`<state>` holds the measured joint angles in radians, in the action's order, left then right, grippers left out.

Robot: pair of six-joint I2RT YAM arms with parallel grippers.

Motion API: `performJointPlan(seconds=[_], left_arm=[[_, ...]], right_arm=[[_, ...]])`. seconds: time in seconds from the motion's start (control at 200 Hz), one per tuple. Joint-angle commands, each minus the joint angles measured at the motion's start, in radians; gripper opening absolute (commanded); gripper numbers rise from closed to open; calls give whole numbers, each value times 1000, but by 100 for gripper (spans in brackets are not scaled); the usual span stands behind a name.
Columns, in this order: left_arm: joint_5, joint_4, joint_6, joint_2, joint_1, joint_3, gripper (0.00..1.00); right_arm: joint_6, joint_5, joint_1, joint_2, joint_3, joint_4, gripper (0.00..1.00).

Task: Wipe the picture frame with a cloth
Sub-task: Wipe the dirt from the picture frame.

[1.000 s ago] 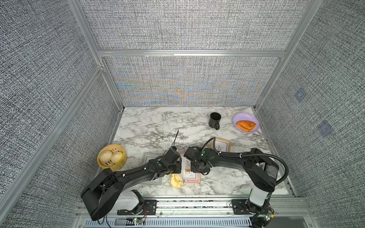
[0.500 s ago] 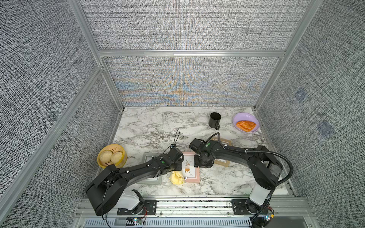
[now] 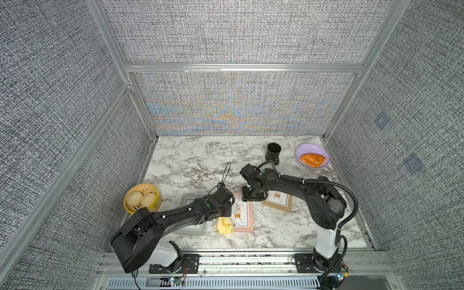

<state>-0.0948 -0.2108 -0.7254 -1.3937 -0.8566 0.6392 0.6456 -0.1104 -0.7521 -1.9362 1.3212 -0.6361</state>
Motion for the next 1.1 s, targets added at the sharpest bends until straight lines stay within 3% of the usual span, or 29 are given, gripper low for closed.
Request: performJointPlan(seconds=[0.0, 0.19, 0.49, 0.861, 1.091], left_arm=[[-3, -14, 22, 1, -1, 5, 0], [7, -39, 39, 28, -2, 11, 0], [12, -55, -31, 92, -44, -6, 0], [-53, -16, -227, 101, -215, -57, 0], [-51, 85, -297, -34, -313, -12, 0]], right_arm=[[-3, -15, 5, -2, -6, 27, 47], [28, -14, 10, 20, -56, 59, 35], [94, 27, 0, 55, -100, 74, 31], [182, 84, -25, 48, -88, 47, 30], [202, 87, -33, 37, -75, 46, 30]])
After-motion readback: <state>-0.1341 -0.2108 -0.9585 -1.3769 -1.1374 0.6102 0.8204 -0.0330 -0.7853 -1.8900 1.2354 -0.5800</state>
